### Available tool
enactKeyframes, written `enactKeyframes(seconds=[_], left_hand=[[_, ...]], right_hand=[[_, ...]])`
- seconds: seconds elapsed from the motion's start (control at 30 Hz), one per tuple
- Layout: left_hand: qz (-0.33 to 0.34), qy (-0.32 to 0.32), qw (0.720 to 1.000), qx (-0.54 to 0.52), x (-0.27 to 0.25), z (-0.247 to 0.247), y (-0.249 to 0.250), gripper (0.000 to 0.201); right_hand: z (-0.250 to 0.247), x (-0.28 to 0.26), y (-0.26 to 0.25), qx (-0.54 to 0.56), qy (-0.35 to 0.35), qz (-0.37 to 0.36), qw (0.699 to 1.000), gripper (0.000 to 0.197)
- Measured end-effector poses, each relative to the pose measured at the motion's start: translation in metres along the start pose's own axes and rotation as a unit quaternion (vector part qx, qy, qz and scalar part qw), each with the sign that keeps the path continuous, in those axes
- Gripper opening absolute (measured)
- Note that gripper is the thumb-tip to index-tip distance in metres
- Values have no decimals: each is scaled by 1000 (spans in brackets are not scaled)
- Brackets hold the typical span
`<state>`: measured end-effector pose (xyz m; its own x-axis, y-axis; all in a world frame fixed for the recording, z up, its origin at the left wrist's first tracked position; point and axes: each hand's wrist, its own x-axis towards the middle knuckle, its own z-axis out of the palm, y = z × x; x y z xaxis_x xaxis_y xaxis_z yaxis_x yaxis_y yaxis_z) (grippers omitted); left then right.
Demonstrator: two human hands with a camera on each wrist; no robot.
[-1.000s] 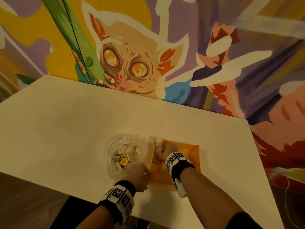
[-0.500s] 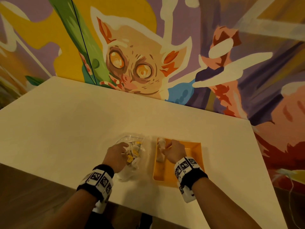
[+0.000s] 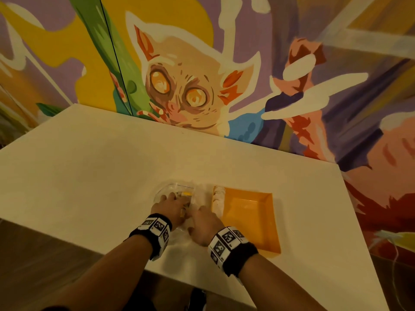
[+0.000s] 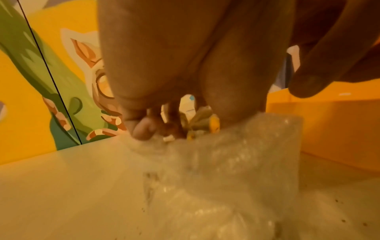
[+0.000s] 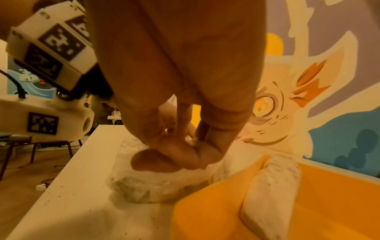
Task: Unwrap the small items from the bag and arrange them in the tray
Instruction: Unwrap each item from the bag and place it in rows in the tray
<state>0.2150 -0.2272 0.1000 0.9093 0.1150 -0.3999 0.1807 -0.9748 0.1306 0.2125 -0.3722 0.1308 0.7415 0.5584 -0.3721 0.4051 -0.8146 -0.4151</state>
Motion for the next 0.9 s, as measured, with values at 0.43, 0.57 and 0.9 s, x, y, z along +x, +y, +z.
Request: enactKeyframes(seconds=[0.43, 0.57, 0.9], left_hand=[[-11, 70, 982, -173, -11, -16, -17, 28], [-19, 104, 966, -236, -22, -27, -18, 30], [-23, 58, 639, -767, -50, -30, -30, 18]], right_hand=[[10, 4, 9, 35, 10, 10, 999, 38], [8, 7, 10, 56, 27, 17, 998, 39], [8, 14, -9, 367, 121, 7, 922, 32]])
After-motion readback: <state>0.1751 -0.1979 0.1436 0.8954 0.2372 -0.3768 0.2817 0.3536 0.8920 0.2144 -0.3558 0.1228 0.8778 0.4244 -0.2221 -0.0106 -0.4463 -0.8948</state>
